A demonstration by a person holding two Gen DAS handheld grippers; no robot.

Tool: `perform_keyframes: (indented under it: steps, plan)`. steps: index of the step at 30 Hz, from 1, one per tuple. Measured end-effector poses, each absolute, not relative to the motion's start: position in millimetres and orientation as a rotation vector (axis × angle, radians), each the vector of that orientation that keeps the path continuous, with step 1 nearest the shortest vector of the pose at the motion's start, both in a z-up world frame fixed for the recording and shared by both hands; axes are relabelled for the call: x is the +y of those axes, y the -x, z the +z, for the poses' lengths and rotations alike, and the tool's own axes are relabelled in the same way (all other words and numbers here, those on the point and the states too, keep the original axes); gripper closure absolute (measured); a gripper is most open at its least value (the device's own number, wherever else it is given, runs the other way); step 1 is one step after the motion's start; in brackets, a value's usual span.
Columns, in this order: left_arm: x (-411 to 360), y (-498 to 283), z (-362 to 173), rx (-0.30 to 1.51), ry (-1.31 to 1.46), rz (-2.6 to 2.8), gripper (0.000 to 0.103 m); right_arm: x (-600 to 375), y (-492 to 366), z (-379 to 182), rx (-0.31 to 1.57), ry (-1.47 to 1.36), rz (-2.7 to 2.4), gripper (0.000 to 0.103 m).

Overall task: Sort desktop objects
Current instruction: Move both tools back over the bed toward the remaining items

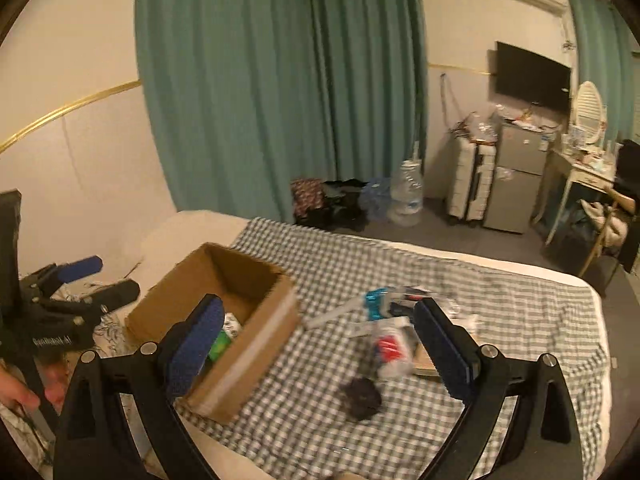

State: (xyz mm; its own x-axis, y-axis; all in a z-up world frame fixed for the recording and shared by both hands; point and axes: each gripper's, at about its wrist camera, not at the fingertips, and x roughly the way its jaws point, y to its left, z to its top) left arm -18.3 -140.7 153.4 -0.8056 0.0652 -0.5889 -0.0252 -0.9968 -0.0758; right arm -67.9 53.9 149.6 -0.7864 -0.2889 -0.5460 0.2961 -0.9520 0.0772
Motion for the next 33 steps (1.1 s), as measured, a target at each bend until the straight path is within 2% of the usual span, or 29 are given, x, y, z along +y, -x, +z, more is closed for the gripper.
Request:
perform_keyframes:
  steps: [5,12,21,27,30,33]
  plan:
    - [-79.3,32.0,144.6,-0.085,1.0,2.9,0.0,115.4,61.6,149.6,-0.038,-0.84,-2.798,0.005]
    - [-13.1,61.8,88.5,-0.018,1.155,2.824,0.0,173.7,71.6,120.6,-0.092,-0.911,-2.858,0.005]
    - [22.3,89.9,-1.9,-0.172,1.386,2.76,0.0,206.6,110.6,33.5,-0.292,-1.043,-2.887,0.005]
    - [19.6,113.1,-90.9,-0.282,1.72,2.624,0.0,209.6,120.7,-38.0,-0.409,-1.145,-2.921,0.005]
    - [14.5,120.3,-107.1,-0.393,1.72,2.589,0.0,212.4,134.7,-62.9,-0.431,-1.203,-2.88,0.005]
    - [30.5,129.2,-117.5,-0.324,1.672,2.553,0.0,218.9,150.2,-74.5,-0.464,-1.215,-2.88,0.005]
